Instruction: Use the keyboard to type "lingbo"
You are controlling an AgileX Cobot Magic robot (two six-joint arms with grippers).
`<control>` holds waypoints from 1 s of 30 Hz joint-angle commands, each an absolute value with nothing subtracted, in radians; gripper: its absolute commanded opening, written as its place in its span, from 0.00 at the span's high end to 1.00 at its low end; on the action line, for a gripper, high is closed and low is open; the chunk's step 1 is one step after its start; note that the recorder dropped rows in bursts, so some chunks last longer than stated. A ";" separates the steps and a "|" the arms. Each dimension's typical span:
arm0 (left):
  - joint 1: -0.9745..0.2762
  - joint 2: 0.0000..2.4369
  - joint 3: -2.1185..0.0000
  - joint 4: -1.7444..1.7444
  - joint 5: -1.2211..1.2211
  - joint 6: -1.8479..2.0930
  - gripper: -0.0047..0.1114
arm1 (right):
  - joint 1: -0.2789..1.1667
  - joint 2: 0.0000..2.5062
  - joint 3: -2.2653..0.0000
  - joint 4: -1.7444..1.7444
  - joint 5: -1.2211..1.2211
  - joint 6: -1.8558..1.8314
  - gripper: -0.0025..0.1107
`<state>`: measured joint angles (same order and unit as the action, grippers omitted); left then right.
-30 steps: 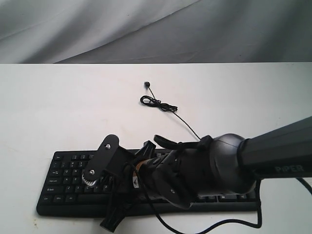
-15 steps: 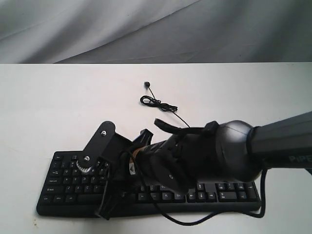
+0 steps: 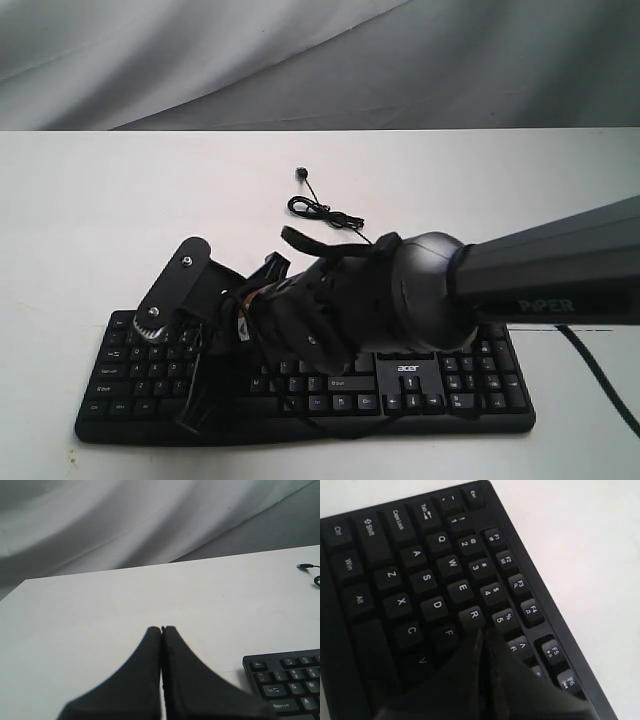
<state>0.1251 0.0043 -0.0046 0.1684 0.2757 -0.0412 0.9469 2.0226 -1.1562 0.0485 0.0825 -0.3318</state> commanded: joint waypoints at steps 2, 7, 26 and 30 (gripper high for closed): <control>0.118 0.000 0.000 0.167 0.266 -0.046 0.96 | 0.945 2.031 -1.161 0.037 0.083 -0.336 0.98; 0.118 0.000 0.000 0.167 0.266 -0.046 0.96 | 0.951 2.032 -1.161 0.037 0.083 -0.336 0.98; 0.118 0.000 0.000 0.167 0.266 -0.046 0.96 | 0.964 2.073 -1.161 0.052 0.075 -0.336 0.98; 0.118 0.000 0.000 0.167 0.266 -0.046 0.96 | 0.964 2.064 -1.161 0.052 0.076 -0.336 0.98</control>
